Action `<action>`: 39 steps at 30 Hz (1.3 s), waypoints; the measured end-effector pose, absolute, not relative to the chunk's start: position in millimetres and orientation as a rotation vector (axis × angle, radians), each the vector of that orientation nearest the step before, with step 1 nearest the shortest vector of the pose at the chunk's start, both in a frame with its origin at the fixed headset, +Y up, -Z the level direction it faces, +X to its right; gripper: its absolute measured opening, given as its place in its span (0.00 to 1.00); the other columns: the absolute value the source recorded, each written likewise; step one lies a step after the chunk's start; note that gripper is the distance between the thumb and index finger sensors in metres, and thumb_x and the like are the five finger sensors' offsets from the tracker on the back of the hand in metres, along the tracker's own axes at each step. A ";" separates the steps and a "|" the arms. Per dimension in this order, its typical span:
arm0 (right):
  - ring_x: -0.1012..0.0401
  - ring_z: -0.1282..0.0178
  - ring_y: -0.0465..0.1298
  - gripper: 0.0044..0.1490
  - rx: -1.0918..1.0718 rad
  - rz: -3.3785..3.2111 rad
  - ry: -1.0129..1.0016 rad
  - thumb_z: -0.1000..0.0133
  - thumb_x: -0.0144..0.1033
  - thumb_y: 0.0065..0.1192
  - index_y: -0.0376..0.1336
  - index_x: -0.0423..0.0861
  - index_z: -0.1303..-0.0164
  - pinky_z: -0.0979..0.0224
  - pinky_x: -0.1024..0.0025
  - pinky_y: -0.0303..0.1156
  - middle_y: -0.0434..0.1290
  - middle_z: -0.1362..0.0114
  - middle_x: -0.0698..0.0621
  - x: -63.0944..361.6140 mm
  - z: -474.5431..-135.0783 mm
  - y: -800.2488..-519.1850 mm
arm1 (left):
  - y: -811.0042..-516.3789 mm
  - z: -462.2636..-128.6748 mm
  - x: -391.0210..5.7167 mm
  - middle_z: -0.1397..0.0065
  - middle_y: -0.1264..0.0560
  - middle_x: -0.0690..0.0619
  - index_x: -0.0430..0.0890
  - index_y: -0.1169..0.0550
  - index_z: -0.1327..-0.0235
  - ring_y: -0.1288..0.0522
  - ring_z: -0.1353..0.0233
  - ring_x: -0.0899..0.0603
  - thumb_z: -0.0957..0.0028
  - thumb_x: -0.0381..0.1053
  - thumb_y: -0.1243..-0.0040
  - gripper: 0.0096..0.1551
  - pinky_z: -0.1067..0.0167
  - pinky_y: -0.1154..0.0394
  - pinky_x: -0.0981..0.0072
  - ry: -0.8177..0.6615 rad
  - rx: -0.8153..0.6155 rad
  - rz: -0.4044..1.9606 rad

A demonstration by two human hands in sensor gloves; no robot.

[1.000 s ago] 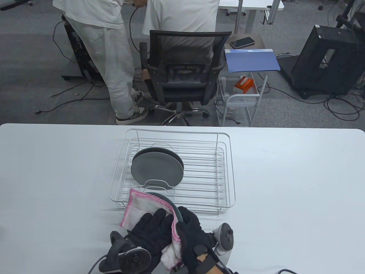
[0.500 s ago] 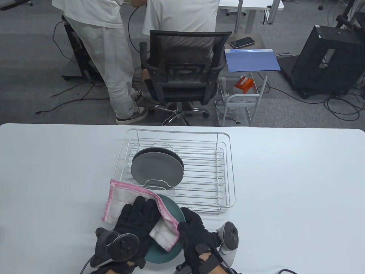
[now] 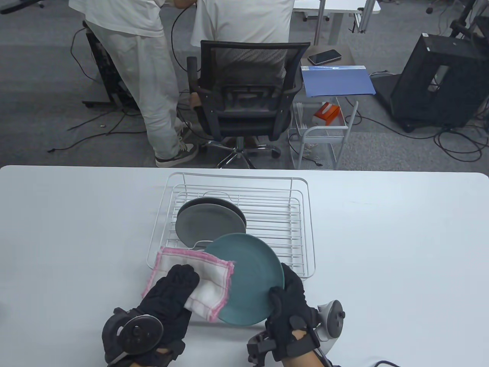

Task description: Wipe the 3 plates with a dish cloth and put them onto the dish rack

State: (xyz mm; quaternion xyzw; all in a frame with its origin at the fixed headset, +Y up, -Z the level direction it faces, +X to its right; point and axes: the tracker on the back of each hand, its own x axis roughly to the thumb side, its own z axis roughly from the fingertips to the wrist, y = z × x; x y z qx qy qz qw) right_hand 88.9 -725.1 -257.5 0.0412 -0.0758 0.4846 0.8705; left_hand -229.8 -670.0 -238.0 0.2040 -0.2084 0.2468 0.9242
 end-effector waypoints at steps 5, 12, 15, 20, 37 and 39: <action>0.41 0.35 0.70 0.33 0.137 1.079 -0.253 0.48 0.24 0.56 0.51 0.41 0.33 0.35 0.40 0.70 0.61 0.30 0.37 95.6 -257.0 -717.9 | -666.5 -238.9 -248.0 0.26 0.23 0.45 0.51 0.29 0.28 0.24 0.26 0.37 0.42 0.55 0.44 0.28 0.32 0.30 0.44 -0.371 0.461 0.628; 0.43 0.35 0.72 0.32 0.232 1.185 -0.357 0.48 0.23 0.56 0.53 0.43 0.33 0.35 0.42 0.72 0.63 0.30 0.39 94.4 -257.0 -710.5 | -669.1 -241.9 -267.5 0.30 0.20 0.45 0.50 0.29 0.29 0.21 0.29 0.36 0.42 0.55 0.44 0.28 0.34 0.28 0.42 -0.296 0.484 0.733; 0.43 0.35 0.72 0.31 0.273 1.272 -0.408 0.48 0.23 0.57 0.54 0.43 0.33 0.34 0.43 0.72 0.63 0.30 0.40 92.2 -256.8 -703.9 | -672.5 -244.0 -274.3 0.32 0.19 0.45 0.49 0.28 0.30 0.20 0.31 0.36 0.42 0.55 0.44 0.27 0.35 0.28 0.42 -0.267 0.479 0.793; 0.44 0.36 0.72 0.31 0.312 1.385 -0.523 0.48 0.23 0.57 0.55 0.44 0.34 0.34 0.43 0.72 0.64 0.31 0.40 92.0 -262.4 -678.8 | -676.9 -248.8 -285.7 0.33 0.19 0.44 0.49 0.28 0.30 0.19 0.32 0.36 0.42 0.54 0.44 0.27 0.36 0.28 0.41 -0.198 0.485 0.822; 0.44 0.38 0.73 0.30 0.505 1.974 -0.545 0.50 0.21 0.60 0.60 0.45 0.36 0.35 0.41 0.71 0.67 0.32 0.41 47.4 -359.8 -621.5 | -681.1 -254.1 -297.4 0.34 0.18 0.43 0.48 0.28 0.30 0.19 0.33 0.35 0.42 0.54 0.44 0.27 0.36 0.28 0.40 -0.123 0.472 0.883; 0.44 0.38 0.74 0.30 0.544 2.061 -0.504 0.50 0.21 0.61 0.60 0.45 0.36 0.35 0.41 0.71 0.68 0.33 0.41 32.6 -374.5 -624.6 | -681.3 -254.6 -297.6 0.34 0.18 0.43 0.47 0.28 0.30 0.19 0.33 0.35 0.42 0.54 0.44 0.27 0.37 0.28 0.40 -0.118 0.467 0.884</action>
